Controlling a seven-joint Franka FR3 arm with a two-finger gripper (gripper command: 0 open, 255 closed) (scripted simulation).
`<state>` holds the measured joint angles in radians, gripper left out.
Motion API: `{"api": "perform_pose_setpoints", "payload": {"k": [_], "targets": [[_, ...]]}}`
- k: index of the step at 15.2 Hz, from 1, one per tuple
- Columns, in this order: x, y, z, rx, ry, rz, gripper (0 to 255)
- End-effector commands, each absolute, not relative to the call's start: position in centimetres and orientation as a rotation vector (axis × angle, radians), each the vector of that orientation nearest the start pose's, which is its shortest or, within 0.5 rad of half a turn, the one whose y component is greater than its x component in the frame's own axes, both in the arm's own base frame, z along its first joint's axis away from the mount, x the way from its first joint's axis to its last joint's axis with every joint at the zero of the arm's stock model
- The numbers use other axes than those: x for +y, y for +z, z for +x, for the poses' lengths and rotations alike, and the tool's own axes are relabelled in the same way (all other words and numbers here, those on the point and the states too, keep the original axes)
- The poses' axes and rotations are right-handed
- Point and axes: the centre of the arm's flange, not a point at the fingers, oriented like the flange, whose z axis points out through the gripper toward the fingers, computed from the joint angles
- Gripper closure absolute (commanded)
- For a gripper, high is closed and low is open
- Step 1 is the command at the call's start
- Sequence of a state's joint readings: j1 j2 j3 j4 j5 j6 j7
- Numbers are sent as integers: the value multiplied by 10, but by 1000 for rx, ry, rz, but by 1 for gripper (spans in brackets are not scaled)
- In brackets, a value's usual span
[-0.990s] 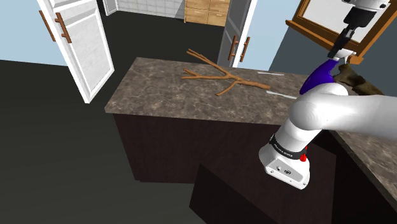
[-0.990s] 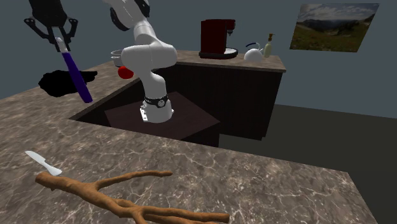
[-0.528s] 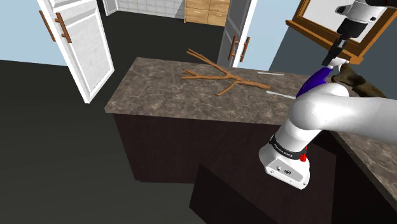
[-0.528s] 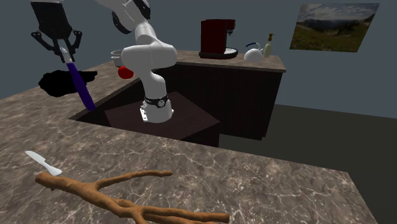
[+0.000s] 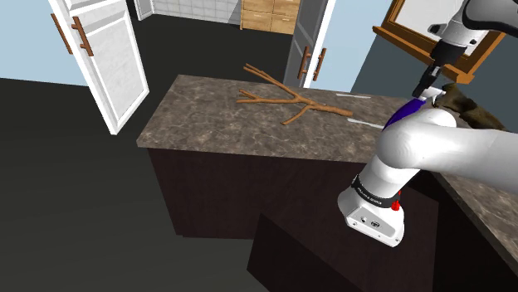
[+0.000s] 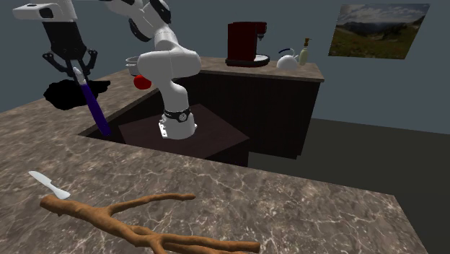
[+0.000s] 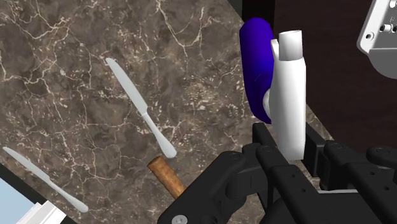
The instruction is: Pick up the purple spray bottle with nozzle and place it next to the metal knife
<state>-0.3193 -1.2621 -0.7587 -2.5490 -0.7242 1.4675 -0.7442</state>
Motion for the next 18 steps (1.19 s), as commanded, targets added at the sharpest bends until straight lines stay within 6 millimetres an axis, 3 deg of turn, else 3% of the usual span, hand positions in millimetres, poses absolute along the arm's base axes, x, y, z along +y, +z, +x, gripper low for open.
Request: {"api": "perform_pose_setpoints", "payload": {"k": [1,11,18], "targets": [[-310,484,27,-42,-36,-3164,255],[-310,433,27,-42,-36,-3164,255],[-310,433,27,-42,-36,-3164,255]]}}
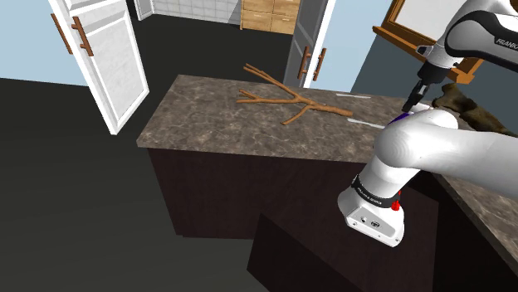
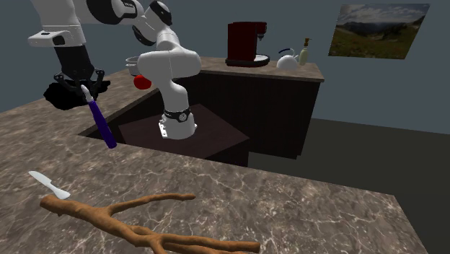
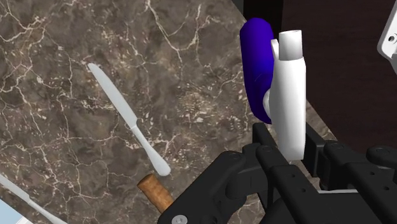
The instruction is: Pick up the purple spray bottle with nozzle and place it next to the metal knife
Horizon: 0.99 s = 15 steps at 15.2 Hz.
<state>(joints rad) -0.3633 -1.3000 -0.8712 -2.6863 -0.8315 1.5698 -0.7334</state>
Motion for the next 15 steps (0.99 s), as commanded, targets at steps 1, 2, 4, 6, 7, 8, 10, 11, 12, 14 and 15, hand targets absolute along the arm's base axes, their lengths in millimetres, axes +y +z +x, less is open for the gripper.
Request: {"api": "perform_pose_setpoints", "payload": {"k": [1,2,4,6,7,8,10,11,12,14,15], "targets": [[-310,433,27,-42,-36,-3164,255],[-310,433,27,-42,-36,-3164,0],[-310,433,27,-42,-36,-3164,0],[-310,433,27,-42,-36,-3164,0],[-310,433,27,-42,-36,-3164,0],[-309,446,26,-42,-36,-3164,0],[-309,472,26,-42,-36,-3164,0],[-309,483,25,-42,-36,-3164,0],[-309,483,25,-42,-36,-3164,0],[-308,483,25,-42,-36,-3164,0],[-309,483,25,-42,-36,-3164,0]]}}
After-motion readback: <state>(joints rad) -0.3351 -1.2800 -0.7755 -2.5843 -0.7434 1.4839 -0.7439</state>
